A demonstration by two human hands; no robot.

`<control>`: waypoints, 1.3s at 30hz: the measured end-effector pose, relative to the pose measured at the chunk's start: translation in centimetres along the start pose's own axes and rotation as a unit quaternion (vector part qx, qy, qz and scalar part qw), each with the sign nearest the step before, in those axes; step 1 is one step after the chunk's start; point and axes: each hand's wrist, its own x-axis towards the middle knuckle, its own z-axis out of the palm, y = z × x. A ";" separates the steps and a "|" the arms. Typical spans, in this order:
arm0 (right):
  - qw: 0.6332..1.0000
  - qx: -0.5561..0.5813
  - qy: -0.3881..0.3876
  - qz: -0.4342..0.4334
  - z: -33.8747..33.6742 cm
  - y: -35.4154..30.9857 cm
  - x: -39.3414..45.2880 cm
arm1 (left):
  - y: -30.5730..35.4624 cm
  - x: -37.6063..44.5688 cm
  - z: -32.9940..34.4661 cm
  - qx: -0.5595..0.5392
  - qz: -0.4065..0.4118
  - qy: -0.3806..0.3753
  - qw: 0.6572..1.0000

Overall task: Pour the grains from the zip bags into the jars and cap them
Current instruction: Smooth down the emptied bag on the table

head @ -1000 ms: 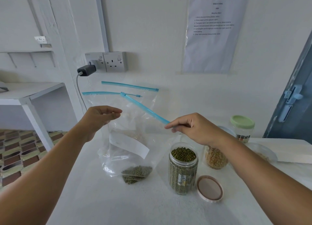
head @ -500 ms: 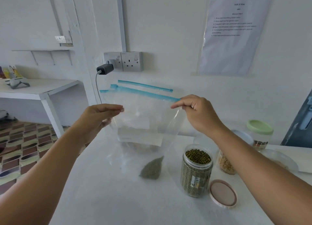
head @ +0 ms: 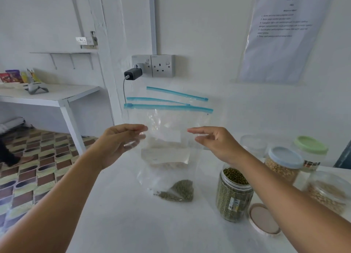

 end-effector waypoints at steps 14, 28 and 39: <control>0.992 -0.016 0.125 0.014 2.7 0.4 2.1 | -0.2 0.4 -1.6 0.077 0.027 0.070 0.994; 0.983 -0.135 0.115 0.047 1.6 0.0 -1.4 | -1.8 -2.2 1.0 0.260 0.067 0.193 0.944; 0.952 -0.222 0.089 0.194 -3.9 2.8 -10.3 | -7.3 -6.1 16.9 0.391 0.160 -0.128 0.897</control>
